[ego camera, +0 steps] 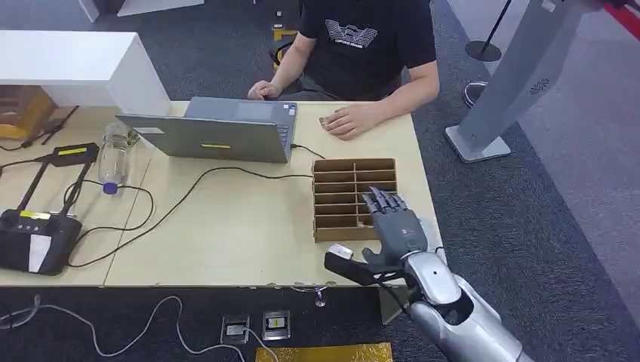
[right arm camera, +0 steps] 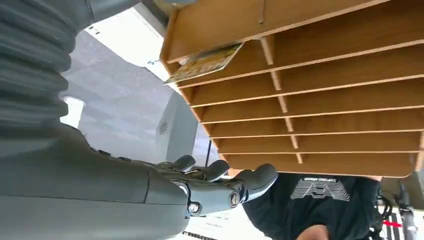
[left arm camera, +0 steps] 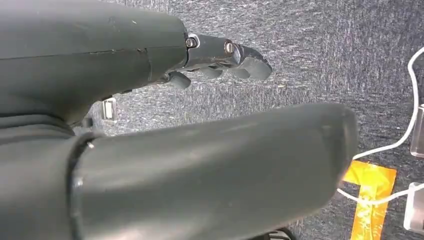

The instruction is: Pass the card to the sensor for recognition and then transmit it.

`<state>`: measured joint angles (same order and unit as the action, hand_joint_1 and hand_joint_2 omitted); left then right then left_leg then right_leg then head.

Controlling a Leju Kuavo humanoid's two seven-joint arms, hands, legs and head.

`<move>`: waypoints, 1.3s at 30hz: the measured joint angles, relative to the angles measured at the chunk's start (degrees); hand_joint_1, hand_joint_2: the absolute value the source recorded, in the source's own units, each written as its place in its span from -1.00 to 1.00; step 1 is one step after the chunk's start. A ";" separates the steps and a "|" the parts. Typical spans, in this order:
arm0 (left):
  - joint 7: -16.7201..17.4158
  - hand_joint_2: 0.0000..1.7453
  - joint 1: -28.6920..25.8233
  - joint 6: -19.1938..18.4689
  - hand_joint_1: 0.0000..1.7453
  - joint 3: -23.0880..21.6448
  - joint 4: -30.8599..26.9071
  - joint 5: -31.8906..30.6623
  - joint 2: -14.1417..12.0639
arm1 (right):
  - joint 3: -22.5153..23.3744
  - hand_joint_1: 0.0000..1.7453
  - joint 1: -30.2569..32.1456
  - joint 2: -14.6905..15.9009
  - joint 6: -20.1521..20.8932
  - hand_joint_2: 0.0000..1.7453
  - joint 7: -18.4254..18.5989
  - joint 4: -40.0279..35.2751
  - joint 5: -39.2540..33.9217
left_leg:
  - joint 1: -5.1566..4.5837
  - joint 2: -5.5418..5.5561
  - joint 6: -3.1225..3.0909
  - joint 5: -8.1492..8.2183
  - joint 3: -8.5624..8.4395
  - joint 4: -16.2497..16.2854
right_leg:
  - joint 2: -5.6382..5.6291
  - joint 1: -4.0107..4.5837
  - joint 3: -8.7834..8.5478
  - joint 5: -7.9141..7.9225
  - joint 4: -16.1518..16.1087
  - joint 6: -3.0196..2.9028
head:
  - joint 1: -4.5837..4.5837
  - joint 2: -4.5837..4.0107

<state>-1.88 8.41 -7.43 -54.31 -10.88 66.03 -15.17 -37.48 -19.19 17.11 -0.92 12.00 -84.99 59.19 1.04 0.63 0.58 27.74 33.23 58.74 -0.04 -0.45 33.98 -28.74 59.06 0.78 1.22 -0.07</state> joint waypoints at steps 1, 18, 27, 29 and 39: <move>0.00 -1.00 0.00 0.00 -1.00 -0.04 -0.02 0.00 -0.02 | -0.02 -1.00 0.00 -0.13 0.14 1.00 -0.04 0.14 0.11 | 0.00 0.00 0.00 0.00 0.00 0.00 | 0.00 0.00 0.00 0.00 0.00 0.00 | -0.02 0.00; 0.00 -1.00 0.01 -0.31 -1.00 -0.31 -0.02 0.00 -0.17 | 0.04 -1.00 0.03 -1.55 3.19 1.00 -1.18 2.43 2.25 | 0.00 -0.01 0.00 0.00 0.00 0.00 | -0.02 0.00 0.01 -0.01 0.00 -0.01 | 0.00 0.00; 0.00 -1.00 0.01 -0.22 -1.00 -0.35 -0.02 0.00 -0.24 | 1.46 -1.00 0.06 -1.70 4.00 1.00 -0.33 2.67 4.07 | 0.00 -0.01 0.00 0.00 -0.01 0.00 | -0.02 0.00 0.01 -0.01 0.00 -0.01 | -0.02 0.00; 0.00 -1.00 0.01 -0.20 -1.00 -0.35 -0.02 0.00 -0.26 | 1.81 -1.00 0.06 -1.70 4.05 1.00 -0.24 2.67 4.07 | 0.00 -0.02 0.00 0.00 -0.01 0.00 | -0.02 0.00 0.01 -0.01 -0.01 -0.01 | 0.00 0.00; 0.00 -1.00 0.00 -0.24 -1.00 -0.35 0.00 0.00 -0.48 | 2.99 -1.00 0.36 -1.70 3.87 1.00 -0.09 2.67 4.07 | 0.00 -0.02 0.00 0.00 -0.01 0.00 | -0.03 0.00 0.01 -0.01 0.00 -0.01 | 0.00 0.00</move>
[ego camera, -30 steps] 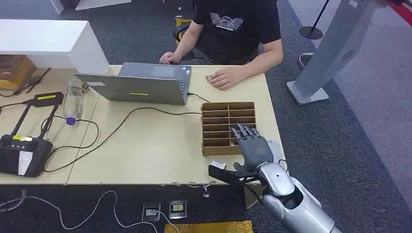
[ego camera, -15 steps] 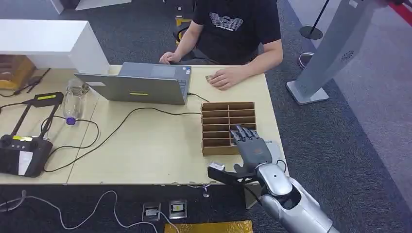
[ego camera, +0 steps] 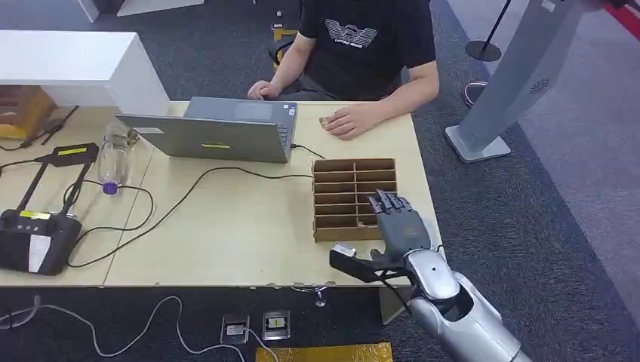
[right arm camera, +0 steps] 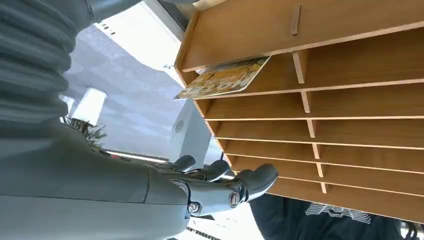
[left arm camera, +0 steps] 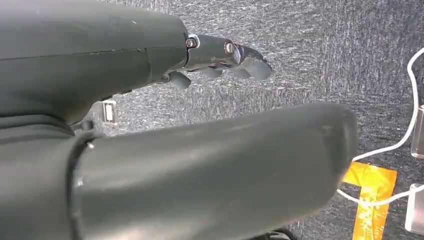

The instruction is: Pass the card to the sensor for recognition and then transmit it.

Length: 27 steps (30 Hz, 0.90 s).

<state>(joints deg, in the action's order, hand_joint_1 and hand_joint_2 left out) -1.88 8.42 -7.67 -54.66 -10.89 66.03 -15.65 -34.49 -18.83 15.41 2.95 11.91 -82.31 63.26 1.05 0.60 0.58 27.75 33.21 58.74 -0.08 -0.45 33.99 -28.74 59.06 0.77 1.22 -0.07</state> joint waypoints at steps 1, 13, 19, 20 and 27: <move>0.00 -1.00 0.00 -0.02 -1.00 0.00 -0.02 0.00 -0.02 | 0.07 -1.00 0.00 0.00 0.00 1.00 0.02 0.00 0.04 | 0.00 0.00 0.00 0.00 0.00 0.00 | 0.00 0.00 0.00 0.00 0.00 0.00 | -0.02 0.00; 0.00 -1.00 0.00 -0.07 -1.00 0.00 -0.02 0.09 -0.31 | 0.20 -1.00 0.63 -0.02 -0.63 1.00 -0.29 0.02 0.11 | 0.00 0.00 0.00 0.00 0.00 0.00 | 0.00 0.00 0.00 0.00 0.00 0.00 | 0.00 0.00; 0.00 -1.00 0.01 -0.07 -1.00 0.00 -0.02 0.48 -0.31 | -0.28 -1.00 0.77 -0.17 -0.61 1.00 -1.01 0.13 -0.50 | 0.00 0.00 0.00 0.00 0.00 0.00 | 0.00 0.00 0.00 0.00 0.00 0.00 | 0.00 0.00; 0.00 -1.00 0.01 -0.04 -1.00 0.00 -0.02 0.52 -0.31 | -0.33 -1.00 0.77 -0.17 -0.61 1.00 -1.09 0.24 -0.50 | 0.00 0.00 0.00 0.00 0.00 0.00 | 0.00 0.00 0.00 0.00 0.00 0.00 | -0.02 0.00; 0.00 -1.00 0.01 0.04 -1.00 0.00 0.00 0.63 -0.31 | -0.50 0.82 0.76 -0.66 -0.59 1.00 -1.14 0.50 -0.83 | 0.00 0.00 0.00 0.00 0.01 0.00 | 0.00 0.00 0.00 0.00 0.00 0.00 | 0.00 0.00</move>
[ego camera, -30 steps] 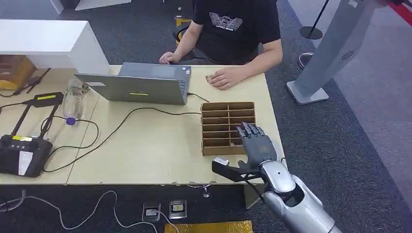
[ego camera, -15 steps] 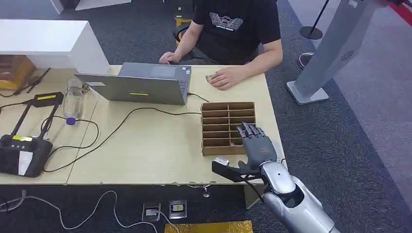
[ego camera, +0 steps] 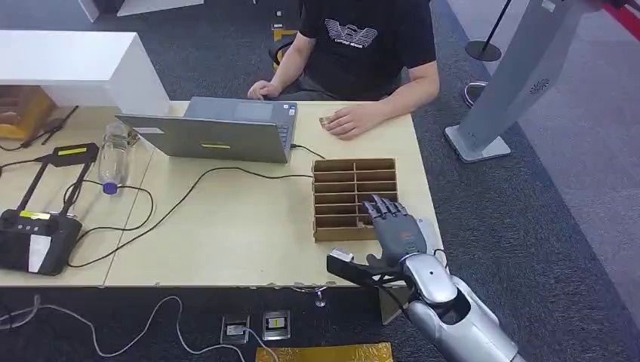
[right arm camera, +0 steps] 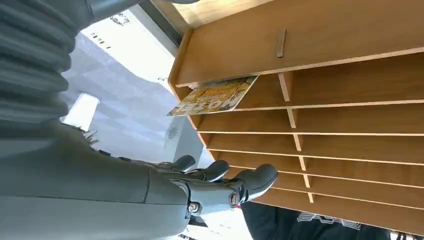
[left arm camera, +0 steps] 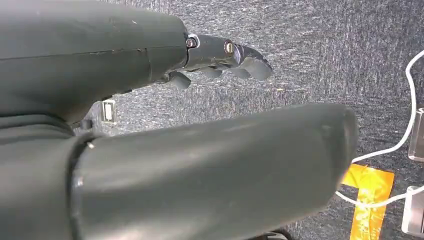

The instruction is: Pass the card to the sensor for recognition and then transmit it.

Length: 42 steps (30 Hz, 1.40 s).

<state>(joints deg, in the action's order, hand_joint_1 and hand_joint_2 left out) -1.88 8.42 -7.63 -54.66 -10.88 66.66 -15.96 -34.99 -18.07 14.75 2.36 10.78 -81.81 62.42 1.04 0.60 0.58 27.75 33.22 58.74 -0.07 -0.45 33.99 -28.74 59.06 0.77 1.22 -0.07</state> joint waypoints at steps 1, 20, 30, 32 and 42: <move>0.00 -1.00 0.00 0.02 -1.00 0.00 -0.02 0.00 0.00 | -0.04 1.00 0.00 0.00 0.00 1.00 -0.02 0.00 -0.02 | 0.00 0.00 0.00 0.00 0.00 0.00 | 0.00 0.00 0.00 0.00 0.00 0.00 | 0.00 0.00; 0.00 -1.00 0.00 -0.09 -1.00 0.00 0.00 0.15 -0.04 | -0.37 1.00 -0.61 -0.92 0.24 1.00 -0.52 2.01 -0.52 | 0.00 0.00 0.00 0.00 0.00 0.00 | 0.01 0.00 0.00 0.00 0.00 0.00 | 0.00 0.00; 0.00 -1.00 0.01 -0.55 -1.00 -0.02 -0.02 -0.09 -0.46 | -0.35 1.00 -0.81 -1.11 0.26 1.00 -0.37 3.06 -0.63 | 0.00 0.00 0.00 0.00 0.00 0.00 | 0.01 0.00 0.00 0.00 0.01 0.00 | 0.00 0.00; 0.00 -1.00 0.01 -0.55 -1.00 -0.02 -0.02 -0.09 -0.50 | -0.35 -1.00 -0.82 -1.11 0.26 1.00 -0.26 3.10 -0.66 | 0.00 0.00 0.00 0.00 0.00 0.00 | 0.00 0.00 0.00 0.00 0.01 0.00 | 0.00 0.00; 0.00 -1.00 0.01 -0.37 -1.00 -0.04 -0.02 0.17 -0.50 | -0.28 -1.00 -0.80 -1.11 -3.21 1.00 -0.63 3.30 -1.64 | 0.00 0.00 0.00 0.00 0.00 0.00 | 0.00 0.00 0.00 0.00 0.00 0.00 | 0.00 0.00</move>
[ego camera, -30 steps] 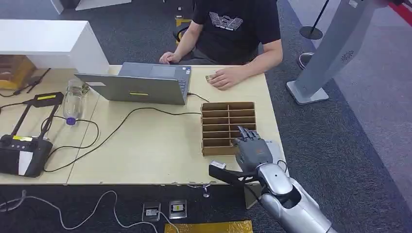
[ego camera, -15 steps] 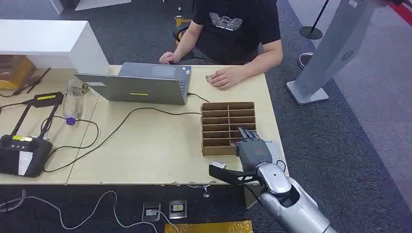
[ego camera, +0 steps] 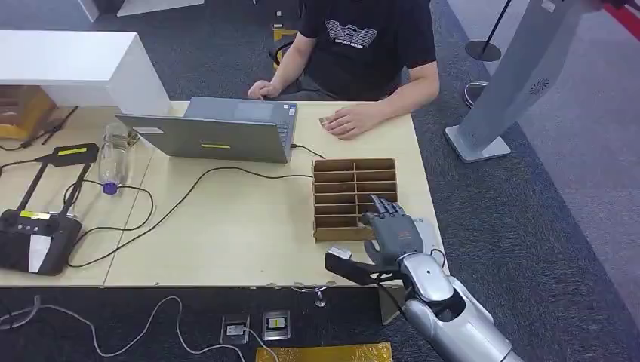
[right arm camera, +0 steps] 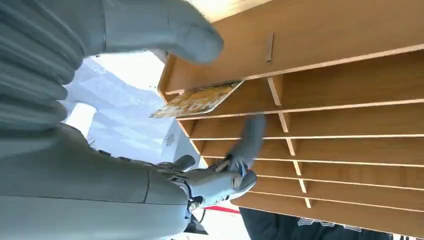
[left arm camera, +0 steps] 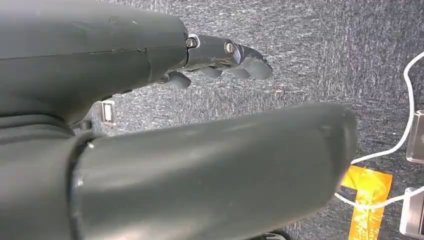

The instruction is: Pass the card to the sensor for recognition and then transmit it.

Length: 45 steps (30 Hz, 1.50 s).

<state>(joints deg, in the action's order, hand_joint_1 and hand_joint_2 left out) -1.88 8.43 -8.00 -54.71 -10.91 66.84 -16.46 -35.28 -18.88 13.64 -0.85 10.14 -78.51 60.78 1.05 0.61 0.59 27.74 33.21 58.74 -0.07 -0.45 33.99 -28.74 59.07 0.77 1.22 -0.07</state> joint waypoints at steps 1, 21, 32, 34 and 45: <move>0.00 -1.00 0.00 0.00 -1.00 0.00 0.00 0.00 0.00 | 0.00 -1.00 0.00 0.00 0.00 1.00 0.00 0.00 0.00 | 0.00 0.00 0.00 0.00 0.00 0.00 | 0.00 0.00 0.00 0.00 0.00 0.00 | -0.02 0.00; 0.00 -1.00 0.00 -0.02 -1.00 0.00 0.02 0.00 0.00 | 0.00 -1.00 0.00 0.00 -1.07 1.00 -0.37 0.02 -0.09 | 0.00 0.00 0.00 0.00 0.00 0.00 | 0.00 0.00 0.00 0.00 0.00 0.00 | 0.00 0.00; 0.00 -1.00 0.00 0.04 -1.00 -0.92 0.00 0.00 0.00 | 0.09 -1.00 0.00 -0.04 -3.80 1.00 -0.87 0.77 -1.22 | 0.00 0.00 0.00 0.00 0.00 0.00 | 0.00 0.00 0.00 0.00 0.00 0.00 | 0.00 0.00; 0.00 -1.00 0.00 0.20 -1.00 -0.96 0.00 0.00 0.00 | 0.11 -1.00 0.00 -0.04 -4.04 1.00 -0.85 1.01 -1.29 | 0.00 0.00 0.00 0.00 0.00 0.00 | 0.00 0.00 0.00 0.00 0.00 0.00 | -0.02 0.00; 0.02 -1.00 0.00 0.63 -1.00 -1.22 0.00 -0.18 0.00 | 0.59 -1.00 0.50 0.24 -4.24 1.00 2.21 1.51 -0.61 | 0.00 -0.01 0.00 0.00 -0.01 0.00 | -0.02 0.00 0.01 0.00 0.00 0.00 | 0.00 0.00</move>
<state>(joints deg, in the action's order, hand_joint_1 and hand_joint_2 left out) -1.86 8.43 -7.37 -55.93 -10.91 66.66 -16.46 -34.69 -18.38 13.88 -5.09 12.35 -77.00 60.17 1.05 0.60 0.59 27.75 33.21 58.74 -0.09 -0.45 34.00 -28.74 59.06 0.77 1.22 -0.07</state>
